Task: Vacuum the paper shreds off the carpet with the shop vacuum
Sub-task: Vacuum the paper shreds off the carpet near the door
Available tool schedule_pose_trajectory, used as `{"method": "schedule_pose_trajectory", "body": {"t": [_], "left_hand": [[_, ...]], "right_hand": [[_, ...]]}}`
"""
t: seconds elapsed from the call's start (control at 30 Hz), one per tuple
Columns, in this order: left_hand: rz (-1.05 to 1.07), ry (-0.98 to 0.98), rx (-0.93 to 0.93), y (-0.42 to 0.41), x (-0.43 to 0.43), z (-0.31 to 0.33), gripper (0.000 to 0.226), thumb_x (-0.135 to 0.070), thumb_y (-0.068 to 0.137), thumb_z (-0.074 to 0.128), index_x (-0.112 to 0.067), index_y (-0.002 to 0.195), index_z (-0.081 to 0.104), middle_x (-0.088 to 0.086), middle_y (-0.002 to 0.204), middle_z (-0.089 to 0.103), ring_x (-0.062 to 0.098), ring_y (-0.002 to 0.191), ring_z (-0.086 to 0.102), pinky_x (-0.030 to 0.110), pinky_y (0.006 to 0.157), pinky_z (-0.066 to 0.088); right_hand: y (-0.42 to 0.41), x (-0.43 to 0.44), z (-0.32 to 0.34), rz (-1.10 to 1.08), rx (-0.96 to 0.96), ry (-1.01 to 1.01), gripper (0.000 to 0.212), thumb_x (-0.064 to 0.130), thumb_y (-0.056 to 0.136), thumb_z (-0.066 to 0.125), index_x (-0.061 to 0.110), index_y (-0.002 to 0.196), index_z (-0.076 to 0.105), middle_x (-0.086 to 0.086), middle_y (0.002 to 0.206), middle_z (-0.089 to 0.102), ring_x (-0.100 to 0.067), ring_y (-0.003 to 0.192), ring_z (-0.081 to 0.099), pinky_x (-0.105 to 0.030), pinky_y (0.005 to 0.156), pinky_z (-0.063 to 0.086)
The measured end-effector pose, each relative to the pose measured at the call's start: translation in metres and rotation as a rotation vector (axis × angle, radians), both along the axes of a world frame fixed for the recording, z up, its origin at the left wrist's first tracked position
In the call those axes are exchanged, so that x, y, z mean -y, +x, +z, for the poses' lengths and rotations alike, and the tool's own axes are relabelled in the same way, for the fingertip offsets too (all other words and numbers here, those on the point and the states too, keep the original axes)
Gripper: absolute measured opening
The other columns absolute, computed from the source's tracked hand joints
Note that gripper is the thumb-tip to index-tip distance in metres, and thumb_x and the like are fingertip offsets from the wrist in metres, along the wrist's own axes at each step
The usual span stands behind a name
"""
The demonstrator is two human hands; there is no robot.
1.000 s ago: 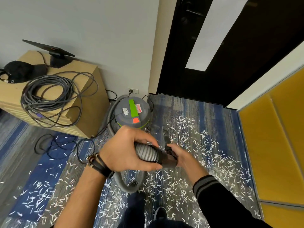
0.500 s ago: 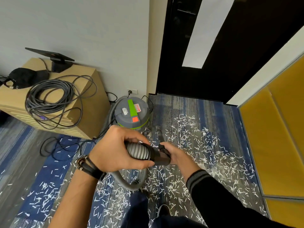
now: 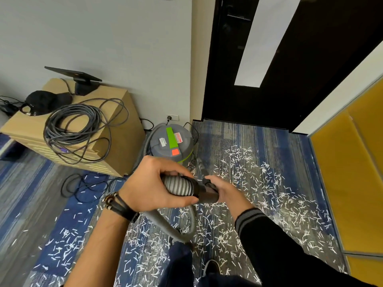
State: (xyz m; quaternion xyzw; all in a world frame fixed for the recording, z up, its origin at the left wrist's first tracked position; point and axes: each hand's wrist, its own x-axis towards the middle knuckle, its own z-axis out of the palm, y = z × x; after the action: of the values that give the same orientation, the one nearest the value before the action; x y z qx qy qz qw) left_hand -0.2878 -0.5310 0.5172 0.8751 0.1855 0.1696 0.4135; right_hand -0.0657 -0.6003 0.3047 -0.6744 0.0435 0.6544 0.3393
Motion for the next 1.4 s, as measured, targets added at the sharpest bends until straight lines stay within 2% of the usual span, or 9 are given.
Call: {"method": "schedule_pose_trajectory", "body": {"t": [0.07,0.2,0.4,0.6,0.77,0.83,0.93,1.17,1.4], "left_hand": [[-0.024,-0.028,-0.008,0.003,0.002,-0.003,0.041,-0.035,0.062,0.102,-0.025,0.096,0.082,-0.016,0.087,0.077,0.007,0.078,0.074,0.023,0.073,0.058],[-0.052,-0.073,-0.018,0.011,0.005,-0.009,0.041,-0.036,0.061,0.101,-0.025,0.095,0.082,-0.016,0.084,0.077,0.004,0.074,0.073,0.02,0.071,0.055],[-0.026,-0.069,-0.033,0.01,0.011,-0.009,0.035,-0.043,0.063,0.093,-0.03,0.093,0.081,-0.016,0.085,0.078,0.006,0.076,0.075,0.034,0.073,0.061],[-0.068,0.018,-0.041,0.008,0.012,0.012,0.038,-0.037,0.06,0.099,-0.027,0.093,0.082,-0.018,0.086,0.077,0.004,0.077,0.074,0.025,0.073,0.058],[-0.106,0.0,-0.034,0.0,0.022,0.021,0.039,-0.035,0.06,0.101,-0.028,0.093,0.081,-0.017,0.085,0.077,0.005,0.075,0.074,0.019,0.071,0.057],[-0.099,0.02,-0.018,-0.005,0.025,0.025,0.038,-0.042,0.062,0.097,-0.027,0.093,0.081,-0.017,0.084,0.077,0.005,0.074,0.074,0.018,0.07,0.056],[-0.062,0.083,0.01,-0.01,0.033,0.033,0.037,-0.047,0.065,0.093,-0.029,0.095,0.081,-0.013,0.084,0.078,0.009,0.074,0.074,0.032,0.069,0.06],[-0.051,0.112,-0.069,-0.009,0.073,0.01,0.039,-0.049,0.062,0.092,-0.031,0.095,0.08,-0.019,0.085,0.075,0.0,0.077,0.071,0.029,0.073,0.058],[-0.057,0.06,-0.073,-0.025,0.105,0.007,0.039,-0.044,0.058,0.096,-0.029,0.09,0.08,-0.016,0.079,0.073,0.006,0.07,0.069,0.021,0.065,0.054]], "right_hand": [[0.003,0.009,0.0,-0.052,-0.018,0.002,0.03,0.033,0.103,0.042,0.012,0.084,0.053,-0.006,0.07,0.059,-0.017,0.046,0.06,-0.021,0.041,0.05],[0.016,0.035,-0.008,-0.134,-0.017,-0.018,0.025,0.031,0.103,0.042,0.011,0.093,0.052,-0.005,0.072,0.059,-0.019,0.059,0.059,-0.023,0.046,0.053],[0.021,0.041,-0.016,-0.187,-0.02,-0.026,0.02,0.03,0.101,0.045,0.011,0.096,0.048,-0.007,0.068,0.059,-0.02,0.056,0.061,-0.028,0.053,0.056],[-0.006,0.028,-0.015,-0.159,-0.154,0.058,0.026,0.028,0.099,0.042,0.012,0.079,0.05,-0.006,0.071,0.055,-0.019,0.063,0.056,-0.027,0.056,0.052],[-0.02,0.042,-0.022,-0.178,-0.197,0.054,0.025,0.031,0.101,0.042,0.011,0.089,0.051,-0.009,0.076,0.058,-0.022,0.066,0.059,-0.028,0.055,0.056],[-0.02,0.047,-0.02,-0.14,-0.186,0.053,0.024,0.029,0.101,0.042,0.011,0.087,0.051,-0.01,0.076,0.057,-0.022,0.065,0.059,-0.028,0.053,0.055],[-0.011,0.05,-0.009,-0.086,-0.161,0.083,0.016,0.026,0.098,0.047,0.01,0.098,0.049,-0.011,0.079,0.058,-0.023,0.064,0.063,-0.029,0.053,0.056],[-0.009,0.055,-0.005,0.196,0.074,-0.043,0.024,0.034,0.098,0.05,0.012,0.106,0.052,-0.008,0.089,0.063,-0.022,0.074,0.063,-0.034,0.067,0.055],[-0.03,0.095,-0.005,0.211,-0.005,-0.034,0.027,0.033,0.103,0.042,0.01,0.093,0.05,-0.005,0.072,0.059,-0.016,0.057,0.06,-0.022,0.042,0.05]]}}
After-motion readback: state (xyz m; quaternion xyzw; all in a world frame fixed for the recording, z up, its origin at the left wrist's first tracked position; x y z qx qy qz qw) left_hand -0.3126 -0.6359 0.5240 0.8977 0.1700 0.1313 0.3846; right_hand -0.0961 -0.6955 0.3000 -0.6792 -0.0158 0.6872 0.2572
